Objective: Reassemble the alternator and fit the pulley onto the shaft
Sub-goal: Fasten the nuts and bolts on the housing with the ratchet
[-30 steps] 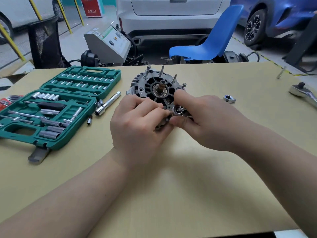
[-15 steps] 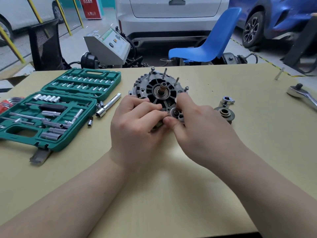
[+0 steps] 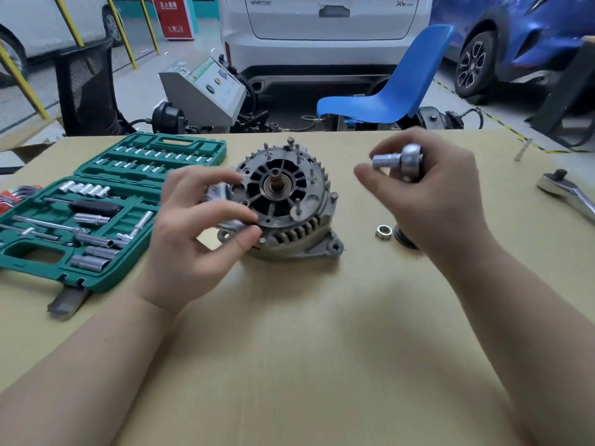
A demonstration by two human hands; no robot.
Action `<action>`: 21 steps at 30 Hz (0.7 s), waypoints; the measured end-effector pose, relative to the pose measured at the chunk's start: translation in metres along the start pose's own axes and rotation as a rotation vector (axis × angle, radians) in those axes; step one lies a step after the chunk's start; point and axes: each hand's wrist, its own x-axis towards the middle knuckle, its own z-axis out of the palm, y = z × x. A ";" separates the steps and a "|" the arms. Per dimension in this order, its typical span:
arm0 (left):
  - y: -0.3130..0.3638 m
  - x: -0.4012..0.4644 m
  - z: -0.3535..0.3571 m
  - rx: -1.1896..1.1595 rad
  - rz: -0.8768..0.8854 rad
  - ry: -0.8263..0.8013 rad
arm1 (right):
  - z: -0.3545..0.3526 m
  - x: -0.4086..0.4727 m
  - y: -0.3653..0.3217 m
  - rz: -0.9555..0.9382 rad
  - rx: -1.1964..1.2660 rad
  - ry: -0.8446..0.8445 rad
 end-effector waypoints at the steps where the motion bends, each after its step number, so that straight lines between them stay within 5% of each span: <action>1: -0.004 -0.001 -0.003 -0.013 -0.060 0.009 | 0.003 -0.004 0.007 -0.014 -0.027 -0.009; 9: -0.018 0.004 -0.003 -0.279 -0.606 0.235 | 0.028 -0.034 0.031 0.063 -0.069 -0.255; 14: 0.001 0.001 0.005 -0.367 -0.607 0.035 | 0.034 -0.034 0.041 0.093 -0.115 -0.261; 21: 0.015 0.010 0.025 -0.235 -0.630 -0.088 | 0.040 -0.031 0.045 0.149 0.176 -0.128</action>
